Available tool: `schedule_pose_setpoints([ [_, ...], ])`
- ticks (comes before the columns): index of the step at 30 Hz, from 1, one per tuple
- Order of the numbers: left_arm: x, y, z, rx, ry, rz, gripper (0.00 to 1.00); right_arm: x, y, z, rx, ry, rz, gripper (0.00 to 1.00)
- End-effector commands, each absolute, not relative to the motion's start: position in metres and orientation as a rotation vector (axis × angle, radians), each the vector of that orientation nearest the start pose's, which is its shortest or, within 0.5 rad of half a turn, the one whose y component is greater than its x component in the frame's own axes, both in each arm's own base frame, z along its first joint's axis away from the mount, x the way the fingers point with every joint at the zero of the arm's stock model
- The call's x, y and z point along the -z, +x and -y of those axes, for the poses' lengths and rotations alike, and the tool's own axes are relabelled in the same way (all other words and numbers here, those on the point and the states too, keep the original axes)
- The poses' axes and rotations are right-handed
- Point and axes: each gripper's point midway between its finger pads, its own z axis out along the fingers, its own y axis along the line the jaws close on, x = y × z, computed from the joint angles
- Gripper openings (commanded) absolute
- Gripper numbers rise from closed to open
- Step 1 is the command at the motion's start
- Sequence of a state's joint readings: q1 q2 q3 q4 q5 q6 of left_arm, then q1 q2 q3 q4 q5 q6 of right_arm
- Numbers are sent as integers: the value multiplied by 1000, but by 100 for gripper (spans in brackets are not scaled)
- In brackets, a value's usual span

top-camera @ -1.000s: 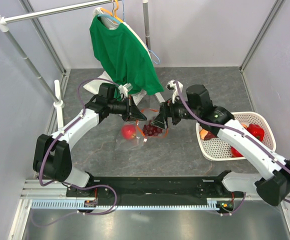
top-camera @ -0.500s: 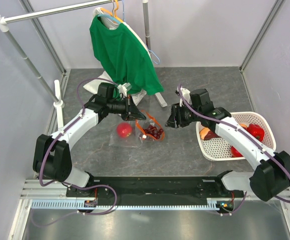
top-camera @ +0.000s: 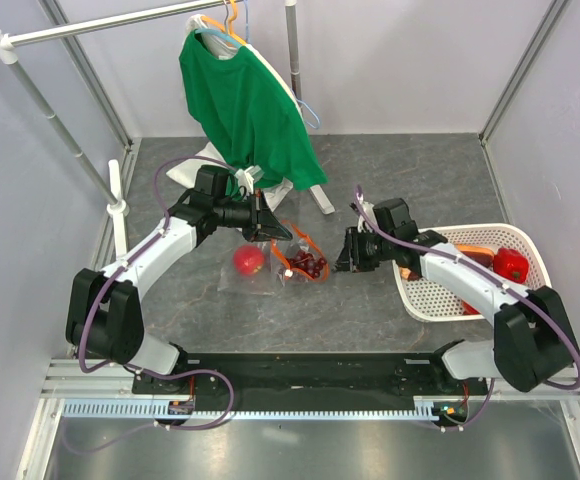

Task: Place the food in the zip-top bag and seal the zipper
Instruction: Adjust the zipper food storage bag at the center of the board.

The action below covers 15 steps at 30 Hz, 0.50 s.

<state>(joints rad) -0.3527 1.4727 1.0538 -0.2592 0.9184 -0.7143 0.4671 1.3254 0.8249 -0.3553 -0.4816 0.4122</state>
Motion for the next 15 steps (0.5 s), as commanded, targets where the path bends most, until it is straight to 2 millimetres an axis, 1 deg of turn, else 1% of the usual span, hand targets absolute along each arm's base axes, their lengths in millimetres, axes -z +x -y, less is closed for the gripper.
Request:
schedule_pose_setpoints([
  [1,-229,271,266,1607,168,-2336,2,-121,254,-249,-1072,-247,-2454,32],
  [3,-230,271,266,1605,170,-2332,2,-119,253,-253,-1080,-254,-2452,33],
  [4,-230,272,266,1606,164,-2334,2,-116,251,-257,-1079,-265,-2455,33],
  [7,-230,272,266,1605,164,-2335,2,-104,248,-261,-1060,-263,-2480,34],
  [10,-230,272,266,1605,167,-2333,2,-97,251,-260,-1042,-241,-2502,33],
  [12,-229,272,265,1607,165,-2333,2,-94,253,-259,-1023,-234,-2507,33],
  [15,-229,272,263,1604,163,-2335,2,-92,252,-257,-1012,-230,-2520,33],
])
